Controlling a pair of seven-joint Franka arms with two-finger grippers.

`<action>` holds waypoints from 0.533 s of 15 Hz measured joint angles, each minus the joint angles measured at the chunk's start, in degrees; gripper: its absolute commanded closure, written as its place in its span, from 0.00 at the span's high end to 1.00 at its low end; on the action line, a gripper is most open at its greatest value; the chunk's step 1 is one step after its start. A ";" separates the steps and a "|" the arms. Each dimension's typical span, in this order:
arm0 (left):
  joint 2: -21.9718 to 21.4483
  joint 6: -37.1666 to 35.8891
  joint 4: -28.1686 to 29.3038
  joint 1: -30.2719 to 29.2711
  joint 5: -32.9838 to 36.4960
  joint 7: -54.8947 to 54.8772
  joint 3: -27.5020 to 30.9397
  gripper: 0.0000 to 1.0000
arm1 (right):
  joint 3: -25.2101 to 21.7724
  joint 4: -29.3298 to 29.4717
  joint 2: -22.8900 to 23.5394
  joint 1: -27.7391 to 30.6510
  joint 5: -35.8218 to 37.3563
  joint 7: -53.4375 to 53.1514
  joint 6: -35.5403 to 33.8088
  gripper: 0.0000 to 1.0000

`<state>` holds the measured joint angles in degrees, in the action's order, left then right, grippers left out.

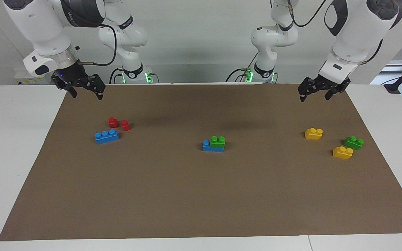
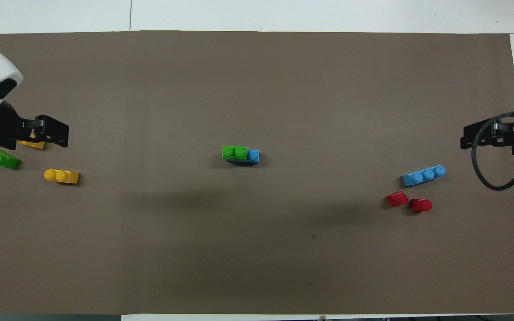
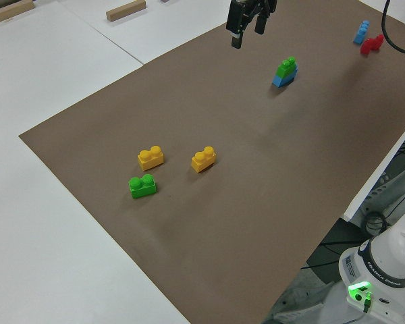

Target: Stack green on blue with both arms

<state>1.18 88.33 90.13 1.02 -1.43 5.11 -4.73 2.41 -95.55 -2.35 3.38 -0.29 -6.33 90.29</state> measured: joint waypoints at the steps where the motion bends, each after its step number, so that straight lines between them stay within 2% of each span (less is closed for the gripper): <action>1: -0.19 0.00 -0.10 -0.69 -0.86 0.01 0.02 1.00 | 0.00 0.00 0.01 0.00 0.09 0.65 0.00 1.00; 8: -0.59 -2.82 -2.72 -1.49 -1.59 0.01 -0.31 1.00 | 0.00 0.01 0.04 0.00 0.35 1.38 0.00 1.00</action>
<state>0.59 85.51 87.41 -0.47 -3.02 5.12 -5.04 2.42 -95.54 -2.31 3.38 0.06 -4.95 90.29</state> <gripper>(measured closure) 0.000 0.000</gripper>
